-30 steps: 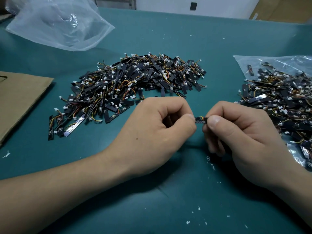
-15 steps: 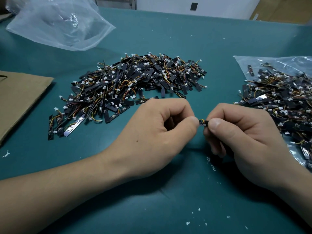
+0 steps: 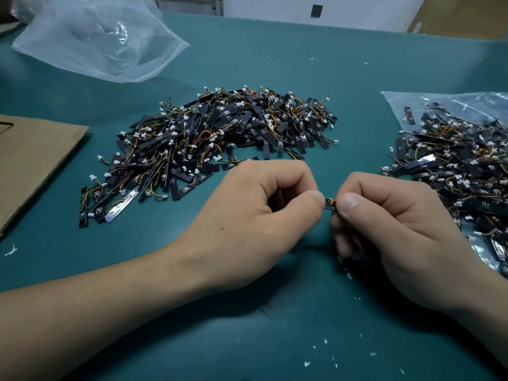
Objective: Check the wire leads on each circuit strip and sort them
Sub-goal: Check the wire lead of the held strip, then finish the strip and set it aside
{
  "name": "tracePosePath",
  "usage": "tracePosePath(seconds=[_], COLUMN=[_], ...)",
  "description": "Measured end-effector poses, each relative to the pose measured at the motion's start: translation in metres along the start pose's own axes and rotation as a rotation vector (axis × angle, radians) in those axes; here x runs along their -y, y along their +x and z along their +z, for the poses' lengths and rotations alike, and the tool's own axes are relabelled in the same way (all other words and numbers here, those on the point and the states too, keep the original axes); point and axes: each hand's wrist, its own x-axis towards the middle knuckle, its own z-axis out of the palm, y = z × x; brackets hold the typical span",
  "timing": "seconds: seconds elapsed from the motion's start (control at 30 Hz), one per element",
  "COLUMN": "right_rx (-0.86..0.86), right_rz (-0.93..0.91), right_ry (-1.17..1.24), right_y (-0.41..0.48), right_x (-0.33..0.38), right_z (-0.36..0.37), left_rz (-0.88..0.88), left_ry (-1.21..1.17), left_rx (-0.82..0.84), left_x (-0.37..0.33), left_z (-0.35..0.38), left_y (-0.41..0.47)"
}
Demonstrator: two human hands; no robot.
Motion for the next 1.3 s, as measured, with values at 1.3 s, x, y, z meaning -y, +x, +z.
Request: tracePosePath(seconds=[1.3], right_rx=[-0.146], right_rz=[-0.018], right_ry=[-0.213], right_y=[0.000], right_x=[-0.006], right_z=[0.004], left_rz=[0.056], left_ry=[1.280], left_rx=[0.133], left_x=[0.000], left_z=[-0.002], left_y=[-0.004])
